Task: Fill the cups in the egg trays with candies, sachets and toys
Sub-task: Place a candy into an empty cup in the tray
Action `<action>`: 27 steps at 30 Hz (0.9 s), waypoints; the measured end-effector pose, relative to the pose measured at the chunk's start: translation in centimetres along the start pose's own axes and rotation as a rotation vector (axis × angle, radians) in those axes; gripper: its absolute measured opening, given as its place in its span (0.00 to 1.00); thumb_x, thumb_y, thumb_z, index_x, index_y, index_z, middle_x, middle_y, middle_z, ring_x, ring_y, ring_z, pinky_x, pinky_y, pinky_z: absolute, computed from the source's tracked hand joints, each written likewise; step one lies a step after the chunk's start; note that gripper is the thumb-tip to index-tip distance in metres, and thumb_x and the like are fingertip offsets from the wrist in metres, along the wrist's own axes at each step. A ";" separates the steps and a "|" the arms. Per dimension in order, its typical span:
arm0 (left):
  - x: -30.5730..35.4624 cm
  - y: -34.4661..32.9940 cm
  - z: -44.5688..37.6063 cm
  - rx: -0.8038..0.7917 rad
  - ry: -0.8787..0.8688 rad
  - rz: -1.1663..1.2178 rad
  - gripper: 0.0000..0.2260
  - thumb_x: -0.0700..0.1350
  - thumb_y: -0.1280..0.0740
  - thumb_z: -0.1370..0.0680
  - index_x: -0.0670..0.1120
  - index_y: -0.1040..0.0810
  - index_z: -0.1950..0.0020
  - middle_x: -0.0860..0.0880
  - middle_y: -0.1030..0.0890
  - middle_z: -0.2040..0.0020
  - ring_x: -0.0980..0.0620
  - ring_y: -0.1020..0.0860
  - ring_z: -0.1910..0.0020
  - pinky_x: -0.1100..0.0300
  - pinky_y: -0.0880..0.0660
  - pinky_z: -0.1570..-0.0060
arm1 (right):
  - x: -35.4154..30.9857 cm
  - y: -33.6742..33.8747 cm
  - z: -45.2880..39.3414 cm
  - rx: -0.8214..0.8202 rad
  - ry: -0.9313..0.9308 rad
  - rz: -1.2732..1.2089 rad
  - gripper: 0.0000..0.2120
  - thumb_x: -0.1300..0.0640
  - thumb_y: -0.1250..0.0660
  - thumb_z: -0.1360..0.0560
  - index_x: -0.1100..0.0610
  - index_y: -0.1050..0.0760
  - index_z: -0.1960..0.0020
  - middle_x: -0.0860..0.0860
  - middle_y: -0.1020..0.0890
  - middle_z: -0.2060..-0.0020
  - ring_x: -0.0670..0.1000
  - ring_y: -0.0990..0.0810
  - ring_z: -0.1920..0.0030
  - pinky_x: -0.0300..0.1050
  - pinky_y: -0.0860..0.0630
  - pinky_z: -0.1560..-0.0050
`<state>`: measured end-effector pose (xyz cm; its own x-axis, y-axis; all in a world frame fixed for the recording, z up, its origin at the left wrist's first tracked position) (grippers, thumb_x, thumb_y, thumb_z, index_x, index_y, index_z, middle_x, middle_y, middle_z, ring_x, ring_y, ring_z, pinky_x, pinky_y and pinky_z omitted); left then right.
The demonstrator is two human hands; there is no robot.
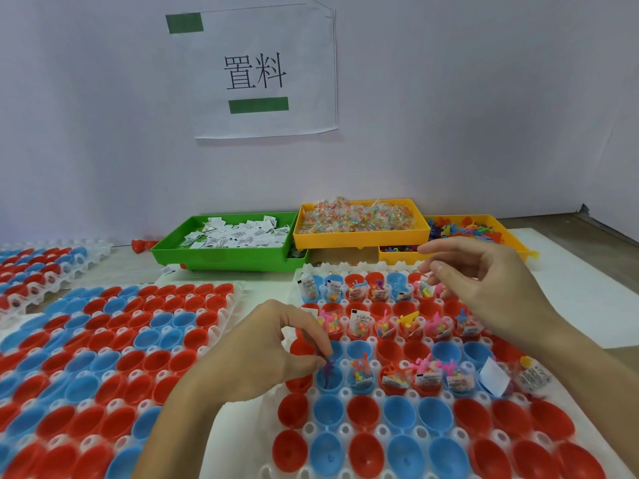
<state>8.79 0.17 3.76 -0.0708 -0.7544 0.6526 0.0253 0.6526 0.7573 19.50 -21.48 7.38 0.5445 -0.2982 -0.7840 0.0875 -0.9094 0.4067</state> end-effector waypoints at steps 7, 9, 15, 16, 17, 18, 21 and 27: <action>0.3 0.0 0.0 -0.007 -0.024 0.009 0.12 0.39 0.25 0.28 0.58 0.16 0.57 0.63 0.18 0.56 0.65 0.24 0.51 0.79 0.35 0.55 | 0.1 0.1 -0.1 -0.001 0.001 0.009 0.12 0.61 0.32 0.22 0.46 0.20 0.45 0.41 0.14 0.56 0.41 0.16 0.55 0.34 0.18 0.54; 0.4 0.0 0.0 -0.005 -0.033 0.012 0.12 0.39 0.25 0.28 0.58 0.16 0.57 0.63 0.17 0.56 0.64 0.23 0.51 0.79 0.35 0.56 | 0.1 0.1 -0.1 -0.001 0.006 0.006 0.12 0.61 0.32 0.22 0.45 0.20 0.45 0.41 0.15 0.56 0.40 0.16 0.55 0.32 0.19 0.53; 0.4 -0.1 0.1 0.002 -0.041 0.041 0.12 0.36 0.25 0.28 0.54 0.15 0.57 0.61 0.17 0.56 0.64 0.22 0.52 0.78 0.33 0.54 | 0.3 0.0 -0.2 0.001 0.011 0.017 0.12 0.62 0.32 0.22 0.46 0.20 0.46 0.41 0.15 0.56 0.39 0.17 0.54 0.28 0.22 0.54; 0.4 0.0 0.1 0.003 -0.045 0.044 0.12 0.36 0.26 0.28 0.54 0.15 0.57 0.61 0.17 0.56 0.64 0.22 0.52 0.78 0.32 0.54 | 0.4 0.0 -0.2 0.002 0.011 0.021 0.12 0.62 0.32 0.22 0.45 0.20 0.46 0.40 0.15 0.56 0.39 0.17 0.54 0.28 0.22 0.55; 0.4 0.1 0.0 0.006 -0.051 0.046 0.12 0.36 0.25 0.28 0.54 0.15 0.57 0.61 0.17 0.56 0.63 0.22 0.52 0.77 0.32 0.54 | 0.5 0.1 -0.3 0.004 0.009 0.024 0.12 0.62 0.32 0.22 0.45 0.20 0.46 0.40 0.15 0.57 0.39 0.17 0.54 0.27 0.22 0.55; 0.4 0.1 0.0 0.013 -0.057 0.049 0.12 0.36 0.25 0.28 0.55 0.15 0.56 0.61 0.16 0.56 0.63 0.22 0.52 0.77 0.32 0.54 | 0.6 0.2 -0.3 0.008 0.006 0.026 0.12 0.61 0.32 0.22 0.45 0.20 0.46 0.40 0.15 0.57 0.39 0.17 0.54 0.27 0.22 0.56; 0.1 0.4 0.0 0.039 -0.063 0.040 0.14 0.40 0.24 0.28 0.60 0.17 0.54 0.62 0.17 0.55 0.61 0.22 0.51 0.72 0.32 0.56 | 1.5 1.0 -0.6 0.052 -0.021 0.039 0.12 0.62 0.33 0.21 0.45 0.20 0.46 0.41 0.15 0.57 0.39 0.16 0.55 0.28 0.22 0.58; 0.1 2.1 0.3 0.196 -0.123 0.154 0.11 0.40 0.24 0.28 0.57 0.16 0.56 0.57 0.16 0.56 0.55 0.22 0.55 0.67 0.31 0.60 | 6.0 5.5 -2.4 0.267 -0.187 0.146 0.09 0.63 0.34 0.21 0.51 0.19 0.49 0.52 0.15 0.52 0.53 0.17 0.51 0.47 0.21 0.49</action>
<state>8.56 1.46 5.44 -0.2023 -0.6389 0.7422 -0.1478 0.7691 0.6218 25.24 -27.57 6.08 0.3708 -0.4560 -0.8091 -0.2144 -0.8897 0.4031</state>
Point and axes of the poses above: each hand's wrist, its own z-axis away from the middle knuckle, its own y-axis out of the back of the hand, x = y × z, the point moved 10 cm from there along -z, towards the middle knuckle
